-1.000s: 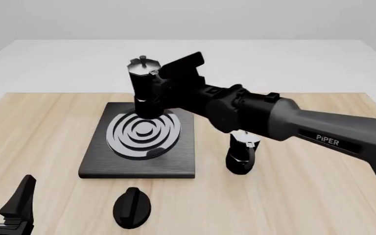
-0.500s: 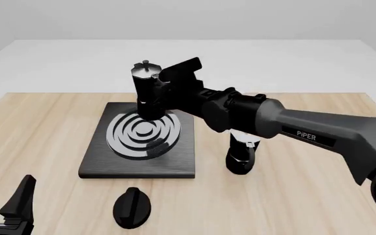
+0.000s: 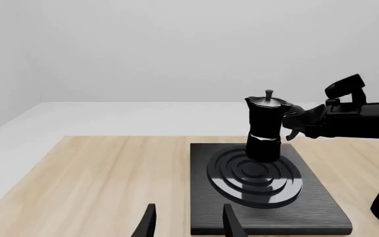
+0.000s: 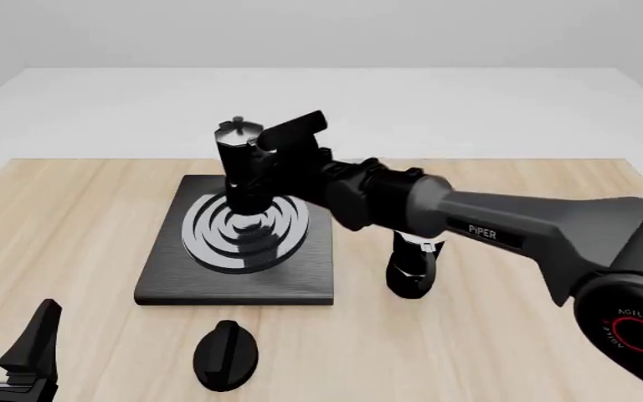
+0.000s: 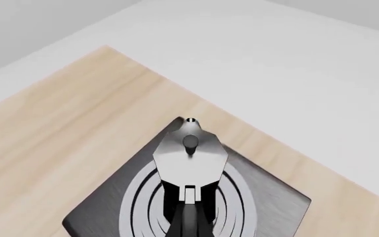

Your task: Put the right moka pot on the stove.

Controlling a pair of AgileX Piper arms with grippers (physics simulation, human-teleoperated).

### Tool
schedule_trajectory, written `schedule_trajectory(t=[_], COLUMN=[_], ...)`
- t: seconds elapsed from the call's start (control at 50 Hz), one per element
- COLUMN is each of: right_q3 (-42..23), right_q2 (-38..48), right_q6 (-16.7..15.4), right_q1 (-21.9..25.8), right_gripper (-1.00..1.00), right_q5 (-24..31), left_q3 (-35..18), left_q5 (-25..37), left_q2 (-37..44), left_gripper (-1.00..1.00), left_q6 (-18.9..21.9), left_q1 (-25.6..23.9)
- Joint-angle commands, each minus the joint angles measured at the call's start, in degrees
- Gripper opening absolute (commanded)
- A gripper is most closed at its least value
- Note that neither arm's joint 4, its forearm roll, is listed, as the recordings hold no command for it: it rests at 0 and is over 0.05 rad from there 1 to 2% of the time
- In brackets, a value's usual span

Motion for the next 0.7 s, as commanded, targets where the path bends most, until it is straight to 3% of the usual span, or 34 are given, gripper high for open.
schedule_trajectory(t=[0.02, 0.7], right_q3=[-2.97, -3.63], right_q2=[1.04, 6.03], right_q6=[0.64, 2.57], right_q1=[0.35, 0.33], right_gripper=[-1.0, -1.0], right_q5=[-0.6, -2.78], left_q3=[0.0, 0.0], left_q5=[0.0, 0.0], left_q2=[0.0, 0.0], left_gripper=[1.0, 1.0], left_q6=[0.0, 0.0], left_q1=[0.0, 0.0])
